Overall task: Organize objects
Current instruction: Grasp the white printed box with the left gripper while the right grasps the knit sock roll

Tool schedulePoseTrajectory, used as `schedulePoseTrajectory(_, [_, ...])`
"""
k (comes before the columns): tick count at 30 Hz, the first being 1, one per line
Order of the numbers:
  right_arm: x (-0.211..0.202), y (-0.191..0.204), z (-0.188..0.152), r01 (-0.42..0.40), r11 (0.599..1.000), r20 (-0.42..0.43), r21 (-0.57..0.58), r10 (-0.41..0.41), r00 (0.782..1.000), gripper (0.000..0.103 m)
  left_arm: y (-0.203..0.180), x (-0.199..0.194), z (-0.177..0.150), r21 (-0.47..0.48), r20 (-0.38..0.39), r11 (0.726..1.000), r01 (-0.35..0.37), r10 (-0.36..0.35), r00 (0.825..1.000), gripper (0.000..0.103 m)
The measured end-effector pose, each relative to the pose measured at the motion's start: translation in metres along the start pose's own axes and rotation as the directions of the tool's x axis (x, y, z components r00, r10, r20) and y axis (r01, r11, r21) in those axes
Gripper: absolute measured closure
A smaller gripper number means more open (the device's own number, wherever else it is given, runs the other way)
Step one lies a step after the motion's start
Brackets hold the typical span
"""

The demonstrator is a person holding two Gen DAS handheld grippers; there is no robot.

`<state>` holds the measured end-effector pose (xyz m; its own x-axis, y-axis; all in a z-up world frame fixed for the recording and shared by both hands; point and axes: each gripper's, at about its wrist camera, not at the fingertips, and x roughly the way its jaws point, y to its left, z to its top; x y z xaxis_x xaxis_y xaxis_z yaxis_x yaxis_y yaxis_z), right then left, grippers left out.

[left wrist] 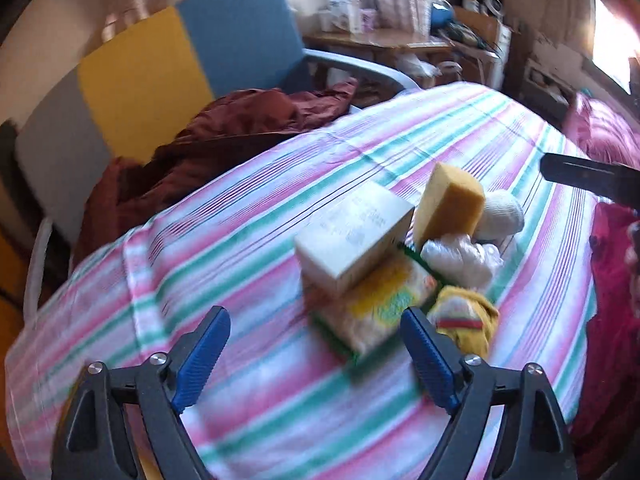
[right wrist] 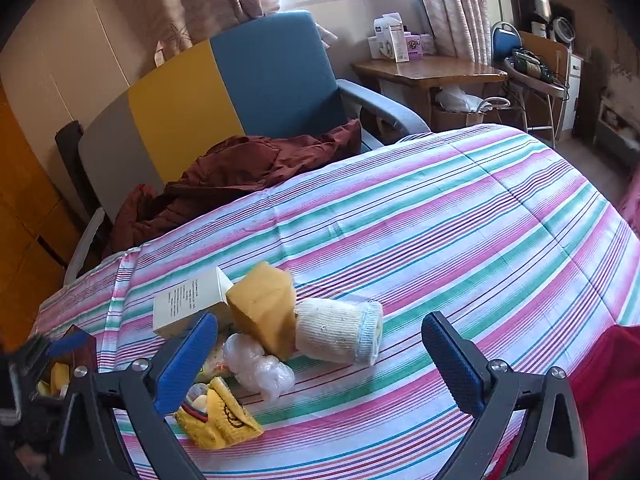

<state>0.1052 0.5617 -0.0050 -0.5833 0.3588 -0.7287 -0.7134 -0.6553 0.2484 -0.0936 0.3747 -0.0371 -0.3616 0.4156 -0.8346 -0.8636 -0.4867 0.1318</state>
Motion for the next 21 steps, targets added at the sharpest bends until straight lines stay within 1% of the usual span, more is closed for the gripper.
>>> schedulePoseTrajectory(5, [0.004, -0.001, 0.0, -0.018, 1.0, -0.019, 0.005, 0.018, 1.0, 0.0, -0.007, 0.03, 0.026, 0.089, -0.013, 0.995, 0.039, -0.038, 0.999, 0.011])
schedulePoseTrajectory(7, [0.005, -0.001, 0.0, -0.025, 1.0, -0.03, 0.008, 0.025, 0.999, 0.0, -0.012, 0.041, 0.033, 0.141, -0.021, 0.989, 0.049, -0.046, 0.999, 0.011])
schedulePoseTrajectory(11, [0.01, -0.002, -0.002, -0.023, 1.0, -0.057, 0.015, 0.024, 0.998, 0.0, -0.022, 0.055, 0.043, 0.205, -0.031, 0.974, 0.092, -0.088, 0.996, 0.011])
schedulePoseTrajectory(14, [0.011, -0.004, -0.003, -0.027, 0.999, -0.065, 0.018, 0.028, 0.998, 0.0, -0.022, 0.071, 0.048, 0.22, -0.061, 0.969, 0.112, -0.101, 0.993, 0.011])
schedulePoseTrajectory(18, [0.012, -0.005, -0.002, -0.026, 0.999, -0.066, 0.018, 0.028, 0.997, 0.0, -0.022, 0.089, 0.052, 0.198, -0.096, 0.97, 0.14, -0.123, 0.988, 0.011])
schedulePoseTrajectory(19, [0.012, -0.005, -0.003, -0.026, 1.0, -0.067, 0.018, 0.027, 0.997, 0.0, -0.021, 0.093, 0.052, 0.172, -0.107, 0.973, 0.153, -0.136, 0.985, 0.017])
schedulePoseTrajectory(20, [0.013, -0.006, -0.002, -0.027, 0.999, -0.068, 0.018, 0.028, 0.997, 0.0, -0.02, 0.096, 0.051, 0.15, -0.115, 0.974, 0.171, -0.154, 0.981, 0.028])
schedulePoseTrajectory(21, [0.014, -0.007, -0.003, -0.025, 0.999, -0.07, 0.019, 0.026, 0.997, 0.0, -0.019, 0.097, 0.048, 0.124, -0.118, 0.975, 0.184, -0.169, 0.978, 0.032])
